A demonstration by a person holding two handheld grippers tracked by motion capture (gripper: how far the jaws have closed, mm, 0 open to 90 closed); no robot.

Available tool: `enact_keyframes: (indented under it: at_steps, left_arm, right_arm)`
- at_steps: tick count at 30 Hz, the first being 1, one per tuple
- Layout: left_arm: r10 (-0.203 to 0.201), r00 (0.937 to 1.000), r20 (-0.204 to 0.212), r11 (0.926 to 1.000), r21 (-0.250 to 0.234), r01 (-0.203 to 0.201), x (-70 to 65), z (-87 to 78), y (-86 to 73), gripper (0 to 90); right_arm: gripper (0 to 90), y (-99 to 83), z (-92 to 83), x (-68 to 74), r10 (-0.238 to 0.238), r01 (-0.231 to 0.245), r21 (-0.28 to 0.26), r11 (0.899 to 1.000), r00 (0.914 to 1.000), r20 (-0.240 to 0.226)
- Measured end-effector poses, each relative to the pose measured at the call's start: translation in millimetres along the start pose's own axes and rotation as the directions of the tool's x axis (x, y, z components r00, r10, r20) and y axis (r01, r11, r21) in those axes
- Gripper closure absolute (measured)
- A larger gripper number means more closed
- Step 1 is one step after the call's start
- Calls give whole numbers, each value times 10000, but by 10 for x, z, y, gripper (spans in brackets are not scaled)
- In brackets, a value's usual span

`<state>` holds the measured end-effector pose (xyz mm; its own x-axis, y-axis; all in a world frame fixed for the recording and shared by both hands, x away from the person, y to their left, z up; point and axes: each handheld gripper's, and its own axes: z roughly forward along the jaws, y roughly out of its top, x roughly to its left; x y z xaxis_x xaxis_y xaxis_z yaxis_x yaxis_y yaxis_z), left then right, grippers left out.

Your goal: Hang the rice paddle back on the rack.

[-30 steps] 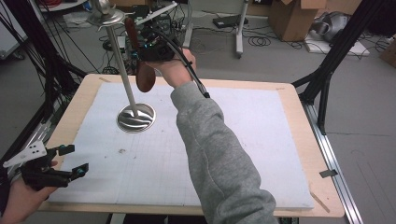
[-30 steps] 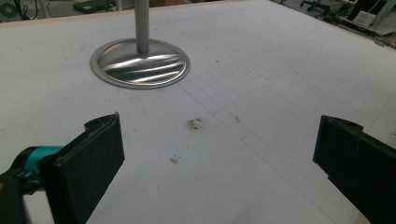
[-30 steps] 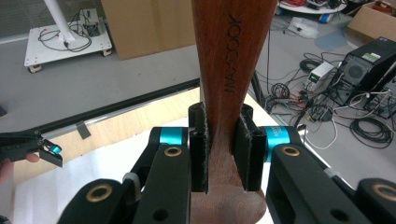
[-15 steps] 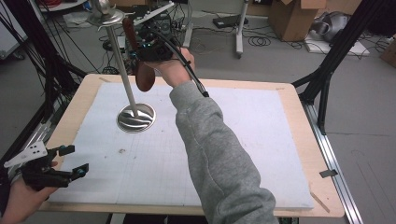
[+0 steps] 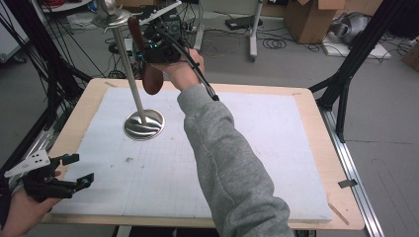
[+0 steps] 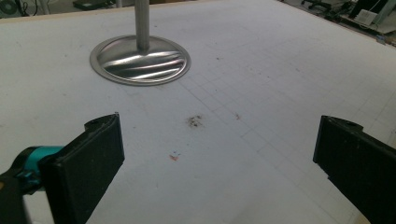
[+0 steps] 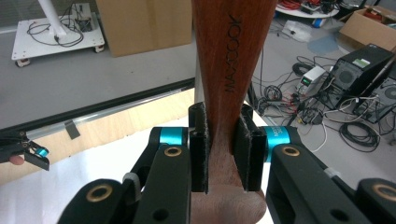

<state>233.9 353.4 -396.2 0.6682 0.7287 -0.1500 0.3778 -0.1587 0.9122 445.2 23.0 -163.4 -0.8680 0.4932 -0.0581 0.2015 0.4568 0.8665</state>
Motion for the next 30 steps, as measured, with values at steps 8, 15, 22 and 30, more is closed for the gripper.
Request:
enact_keyframes:
  at_steps: [8,15,22,30]
  left_arm:
    - [19,10000,-22,10000,6,-19,6,-11,-2,23]
    - [-14,10000,-11,10000,38,14,3,0,-8,23]
    - [-17,10000,-23,10000,46,17,4,-5,-14,23]
    - [2,10000,44,10000,87,-2,-15,26,-14,23]
  right_arm:
    - [778,18,57,25,21,-21,40,10000,10000,-34]
    - [778,18,74,21,56,-56,42,10000,10000,-21]
    - [777,-12,109,2,161,-161,-6,9999,9998,-134]
    - [768,-12,123,13,121,-121,-22,9999,9999,-59]
